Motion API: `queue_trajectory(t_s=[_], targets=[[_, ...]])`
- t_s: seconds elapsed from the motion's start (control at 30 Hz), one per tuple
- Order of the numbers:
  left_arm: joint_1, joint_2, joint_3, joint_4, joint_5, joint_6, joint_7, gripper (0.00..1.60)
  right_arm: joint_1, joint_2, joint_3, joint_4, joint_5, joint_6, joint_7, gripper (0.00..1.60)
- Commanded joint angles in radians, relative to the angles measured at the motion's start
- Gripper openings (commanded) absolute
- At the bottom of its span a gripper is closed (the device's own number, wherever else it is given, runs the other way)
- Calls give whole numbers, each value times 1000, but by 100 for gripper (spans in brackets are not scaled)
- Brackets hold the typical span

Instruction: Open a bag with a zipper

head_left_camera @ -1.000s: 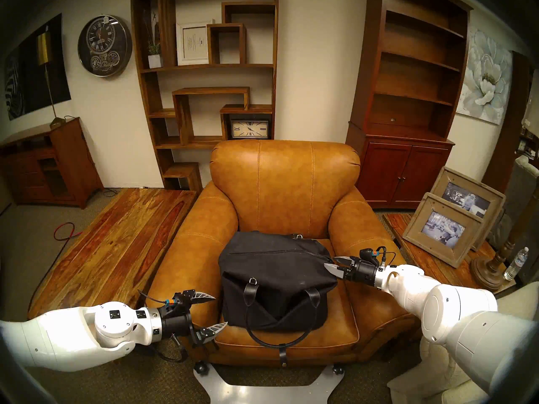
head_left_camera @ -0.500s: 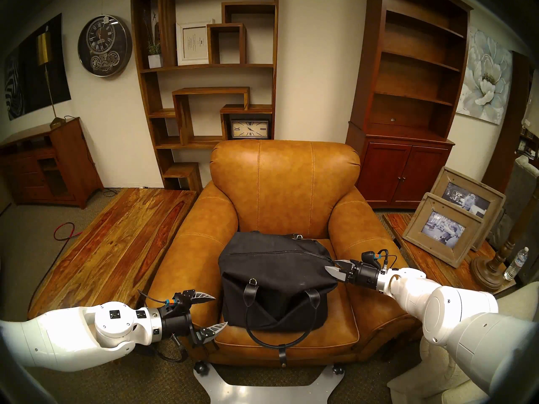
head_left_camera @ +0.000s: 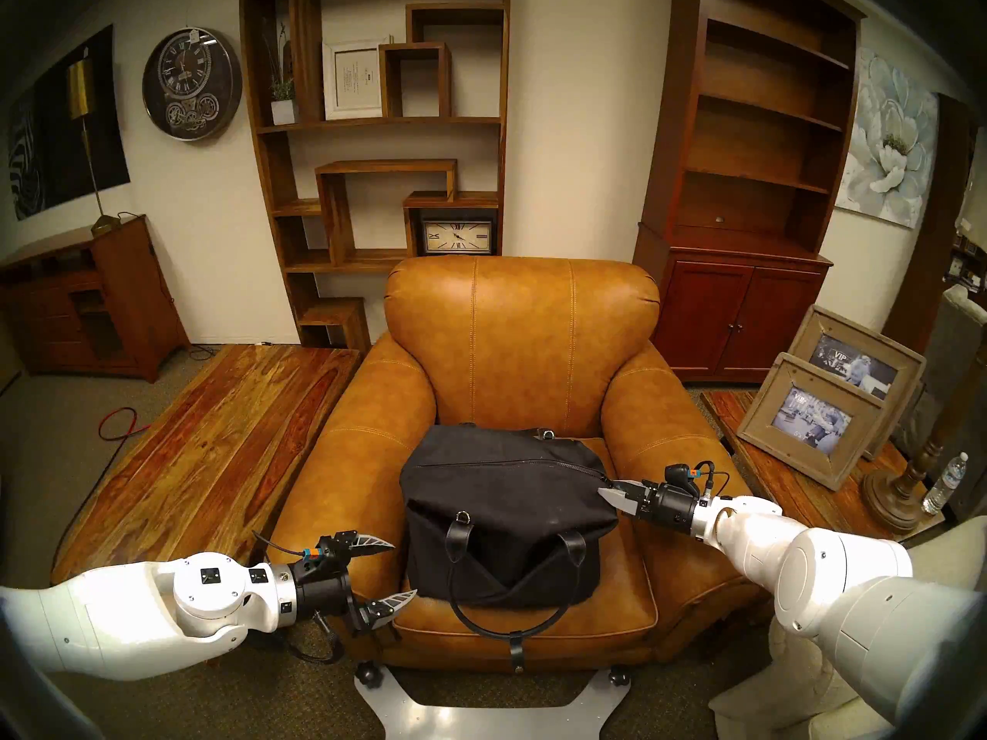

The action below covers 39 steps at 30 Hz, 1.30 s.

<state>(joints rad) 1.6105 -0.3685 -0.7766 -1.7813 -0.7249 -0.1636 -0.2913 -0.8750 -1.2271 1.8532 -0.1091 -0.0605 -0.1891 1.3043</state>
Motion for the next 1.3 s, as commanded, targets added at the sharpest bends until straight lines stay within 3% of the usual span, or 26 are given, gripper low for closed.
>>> queue_trajectory(t_s=[0.0,0.57,0.8,0.87,0.97,1.07,1.27], targets=[[-3,1,-3,-8,0,-9,-2,160,0,-6,0,-8,0,-3,10,79],[-6,2,1,-8,-1,-10,-1,160,-3,-7,6,-12,-5,-1,14,72],[-7,2,3,-8,-1,-11,0,160,-6,-1,9,-15,-3,-7,22,53],[-8,3,3,-8,-1,-11,0,160,-6,1,10,-15,-2,-8,23,36],[-8,3,4,-8,-2,-11,0,160,-3,4,12,-16,0,-8,28,26],[-9,3,5,-8,-2,-11,0,160,1,6,12,-16,0,-6,35,3],[-10,4,6,-8,-2,-12,1,160,28,10,4,-23,-7,9,74,0]])
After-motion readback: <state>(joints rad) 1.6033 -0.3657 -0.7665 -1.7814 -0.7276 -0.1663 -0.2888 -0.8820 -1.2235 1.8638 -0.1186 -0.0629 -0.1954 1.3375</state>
